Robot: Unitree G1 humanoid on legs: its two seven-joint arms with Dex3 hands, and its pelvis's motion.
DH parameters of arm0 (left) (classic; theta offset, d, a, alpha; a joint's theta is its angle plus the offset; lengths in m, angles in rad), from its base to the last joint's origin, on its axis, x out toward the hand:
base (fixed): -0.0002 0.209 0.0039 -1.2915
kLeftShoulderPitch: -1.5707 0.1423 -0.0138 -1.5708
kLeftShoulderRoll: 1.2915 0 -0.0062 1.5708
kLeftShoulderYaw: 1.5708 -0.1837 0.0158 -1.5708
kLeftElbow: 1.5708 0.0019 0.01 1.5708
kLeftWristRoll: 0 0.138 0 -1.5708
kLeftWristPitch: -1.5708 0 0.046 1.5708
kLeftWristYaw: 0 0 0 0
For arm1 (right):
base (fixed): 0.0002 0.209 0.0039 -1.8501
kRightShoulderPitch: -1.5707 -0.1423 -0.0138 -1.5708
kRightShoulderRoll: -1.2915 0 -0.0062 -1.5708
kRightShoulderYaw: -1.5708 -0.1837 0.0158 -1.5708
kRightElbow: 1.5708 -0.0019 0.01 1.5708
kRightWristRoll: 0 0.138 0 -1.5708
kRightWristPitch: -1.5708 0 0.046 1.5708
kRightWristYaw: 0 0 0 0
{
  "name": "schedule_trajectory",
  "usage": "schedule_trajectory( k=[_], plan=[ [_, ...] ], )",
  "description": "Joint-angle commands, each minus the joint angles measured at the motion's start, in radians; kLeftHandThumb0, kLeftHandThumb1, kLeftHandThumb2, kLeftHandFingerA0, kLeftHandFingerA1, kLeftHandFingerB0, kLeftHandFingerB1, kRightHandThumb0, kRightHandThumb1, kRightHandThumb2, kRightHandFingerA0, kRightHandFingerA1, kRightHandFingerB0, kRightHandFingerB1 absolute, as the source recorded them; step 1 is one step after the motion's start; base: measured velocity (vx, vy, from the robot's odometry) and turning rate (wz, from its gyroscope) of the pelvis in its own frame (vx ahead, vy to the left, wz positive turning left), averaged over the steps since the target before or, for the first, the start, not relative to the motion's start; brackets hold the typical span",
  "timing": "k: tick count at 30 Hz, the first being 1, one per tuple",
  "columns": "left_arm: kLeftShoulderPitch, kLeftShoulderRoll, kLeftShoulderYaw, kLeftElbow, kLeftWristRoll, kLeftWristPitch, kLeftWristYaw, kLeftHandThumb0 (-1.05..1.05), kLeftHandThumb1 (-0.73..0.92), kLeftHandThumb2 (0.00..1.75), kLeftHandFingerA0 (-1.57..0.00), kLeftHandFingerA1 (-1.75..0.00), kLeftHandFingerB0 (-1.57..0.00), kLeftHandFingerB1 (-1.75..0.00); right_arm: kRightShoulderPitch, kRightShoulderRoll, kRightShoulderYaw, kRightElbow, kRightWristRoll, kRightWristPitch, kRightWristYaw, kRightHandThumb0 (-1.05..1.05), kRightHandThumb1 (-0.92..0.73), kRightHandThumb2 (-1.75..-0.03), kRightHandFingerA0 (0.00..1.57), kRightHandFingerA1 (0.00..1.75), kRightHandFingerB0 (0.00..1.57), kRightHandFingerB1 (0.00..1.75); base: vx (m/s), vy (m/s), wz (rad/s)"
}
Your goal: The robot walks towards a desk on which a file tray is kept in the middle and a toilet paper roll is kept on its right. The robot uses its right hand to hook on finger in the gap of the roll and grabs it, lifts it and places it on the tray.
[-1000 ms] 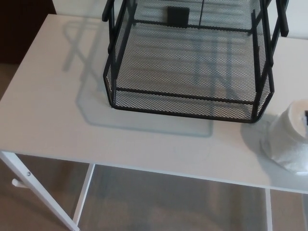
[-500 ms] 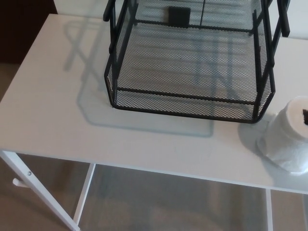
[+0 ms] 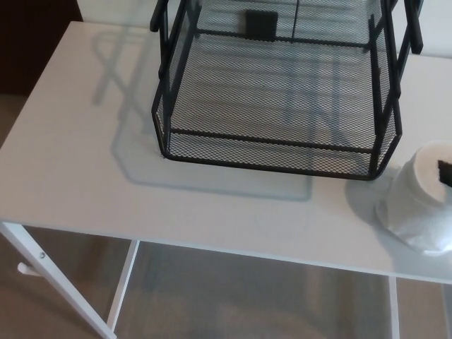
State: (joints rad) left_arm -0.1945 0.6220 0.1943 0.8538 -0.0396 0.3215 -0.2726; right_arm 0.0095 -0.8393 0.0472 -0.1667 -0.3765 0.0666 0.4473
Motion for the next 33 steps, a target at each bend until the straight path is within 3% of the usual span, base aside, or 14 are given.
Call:
schedule_trajectory(
  k=[1, 2, 3, 4, 6, 7, 8, 9, 12, 13, 18, 25, 30, 33],
  plan=[
    [0.001, 0.014, -0.009, 0.005, 0.019, -0.018, 0.006, -0.40, 0.53, 1.12, -0.06, -0.57, 0.00, -0.52, -0.057, 0.022, 0.070, 0.045, -0.110, -0.043, -0.049, -0.39, -0.58, -0.58, 0.84, 0.63, 0.31, 0.33, 0.00, 0.000, 0.00],
    [0.004, 0.013, -0.016, 0.003, 0.025, -0.022, 0.009, -0.81, 0.92, 0.69, -0.16, -0.66, -0.12, -0.49, -0.065, 0.026, 0.088, 0.033, -0.143, -0.022, -0.055, -0.39, -0.58, -0.58, 0.88, 0.65, 0.33, 0.34, 0.00, 0.000, 0.00],
    [0.002, 0.012, -0.016, 0.005, 0.023, -0.023, 0.011, -0.80, 0.92, 0.69, -0.17, -0.67, -0.13, -0.50, -0.076, 0.023, 0.103, 0.036, -0.162, -0.024, -0.058, -0.37, -0.58, -0.58, 0.92, 0.70, 0.35, 0.34, 0.00, 0.000, 0.00],
    [0.003, 0.012, -0.011, -0.002, 0.015, -0.012, 0.005, -0.39, 0.54, 1.12, -0.06, -0.57, -0.01, -0.52, -0.092, 0.021, 0.122, 0.044, -0.193, -0.033, -0.070, -0.34, -0.58, -0.58, 0.93, 0.81, 0.38, 0.35, 0.00, 0.000, 0.00],
    [0.003, 0.011, -0.015, -0.007, 0.015, -0.010, 0.003, -0.39, 0.53, 1.12, -0.06, -0.56, -0.01, -0.52, -0.113, 0.015, 0.152, 0.076, -0.252, -0.059, -0.122, -0.21, -0.56, -0.57, 0.90, 1.25, 0.53, 0.41, 0.00, 0.000, 0.00],
    [0.004, 0.012, -0.017, -0.009, 0.018, -0.012, 0.003, -0.39, 0.53, 1.12, -0.06, -0.56, -0.01, -0.52, -0.127, 0.013, 0.171, 0.099, -0.289, -0.078, -0.155, -0.21, -0.56, -0.57, 0.90, 1.25, 0.53, 0.41, 0.00, 0.000, 0.00],
    [0.007, 0.012, -0.022, -0.006, 0.024, -0.024, 0.011, -0.80, 0.92, 0.69, -0.16, -0.65, -0.13, -0.49, -0.153, 0.014, 0.202, 0.158, -0.342, -0.118, -0.230, -0.14, -0.58, -0.58, 0.87, 1.39, 0.60, 0.44, 0.00, 0.000, 0.00],
    [0.005, 0.012, -0.021, 0.002, 0.022, -0.031, 0.007, -0.39, 0.54, 1.12, -0.07, -0.57, -0.01, -0.52, -0.161, 0.012, 0.209, 0.181, -0.355, -0.131, -0.259, -0.11, -0.61, -0.60, 0.87, 1.44, 0.70, 0.48, 0.00, 0.000, 0.00],
    [-0.001, 0.009, -0.007, 0.008, 0.004, -0.019, 0.002, -0.39, 0.54, 1.12, -0.06, -0.57, 0.00, -0.52, -0.180, 0.006, 0.229, 0.220, -0.387, -0.138, -0.308, -0.13, -0.64, -0.66, 0.91, 1.39, 0.90, 0.60, 0.00, 0.000, 0.00],
    [-0.002, 0.010, -0.016, 0.003, 0.015, -0.017, 0.013, -0.79, 0.92, 0.69, -0.17, -0.67, -0.14, -0.49, -0.184, 0.009, 0.235, 0.239, -0.425, -0.119, -0.363, -0.15, -0.63, -0.60, 0.94, 1.40, 0.99, 0.59, 0.00, 0.000, 0.00],
    [-0.006, 0.015, -0.021, 0.014, 0.018, -0.032, 0.010, -0.79, 0.92, 0.70, -0.18, -0.68, -0.14, -0.50, -0.188, 0.025, 0.231, 0.262, -0.423, -0.108, -0.420, -0.21, -0.62, -0.62, 0.89, 1.57, 0.93, 0.65, 0.00, 0.000, 0.00],
    [0.008, 0.026, -0.047, 0.022, 0.038, -0.057, 0.007, -0.80, 0.92, 0.69, -0.20, -0.68, -0.15, -0.50, -0.140, 0.026, 0.161, 0.285, -0.345, -0.217, -0.535, -0.18, -0.66, -0.78, 0.98, 1.40, 0.97, 0.73, 0.00, 0.000, 0.00],
    [0.020, 0.018, -0.024, -0.003, 0.017, -0.017, 0.019, -0.79, 0.92, 0.68, -0.21, -0.67, -0.17, -0.49, -0.109, 0.041, 0.093, 0.297, -0.322, -0.242, -0.643, -0.22, -0.53, -0.59, 0.98, 1.50, 0.97, 0.65, 0.00, 0.000, 0.00],
    [0.027, 0.013, -0.026, 0.004, 0.018, -0.038, 0.018, -0.80, 0.92, 0.69, -0.21, -0.69, -0.15, -0.49, -0.056, 0.063, -0.007, 0.221, -0.258, -0.192, -0.607, -0.16, -0.56, -0.80, 0.96, 1.44, 0.97, 0.70, 0.00, 0.000, 0.00]
  ],
)
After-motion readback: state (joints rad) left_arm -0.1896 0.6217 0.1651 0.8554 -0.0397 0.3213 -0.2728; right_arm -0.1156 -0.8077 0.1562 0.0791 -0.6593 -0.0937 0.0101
